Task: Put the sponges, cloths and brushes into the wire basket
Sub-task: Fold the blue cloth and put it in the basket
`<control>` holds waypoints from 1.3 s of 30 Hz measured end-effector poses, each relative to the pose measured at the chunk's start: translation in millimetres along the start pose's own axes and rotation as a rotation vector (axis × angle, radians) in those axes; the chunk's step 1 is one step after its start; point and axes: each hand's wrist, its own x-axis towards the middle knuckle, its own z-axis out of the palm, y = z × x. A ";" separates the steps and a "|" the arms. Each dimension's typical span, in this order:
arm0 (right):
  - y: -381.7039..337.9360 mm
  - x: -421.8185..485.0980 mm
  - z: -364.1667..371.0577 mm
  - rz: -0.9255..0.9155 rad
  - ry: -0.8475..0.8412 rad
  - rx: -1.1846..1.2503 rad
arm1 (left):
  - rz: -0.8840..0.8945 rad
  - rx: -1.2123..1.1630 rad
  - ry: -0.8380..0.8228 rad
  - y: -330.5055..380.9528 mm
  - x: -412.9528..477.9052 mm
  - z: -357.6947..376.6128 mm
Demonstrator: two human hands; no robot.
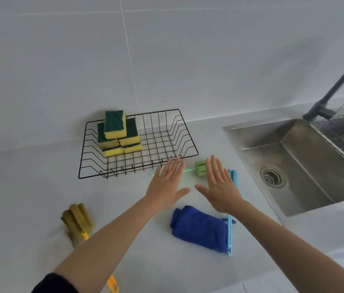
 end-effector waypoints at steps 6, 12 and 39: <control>21.7 -25.4 37.0 0.088 -0.100 0.012 | 0.086 0.025 -0.198 18.8 1.9 34.0; 26.0 -43.0 69.4 0.145 -0.277 -0.038 | 0.126 0.030 -0.361 22.8 4.4 55.9; 17.3 -9.7 26.3 0.094 -0.366 0.405 | -0.063 -0.441 -0.558 -6.0 14.4 13.7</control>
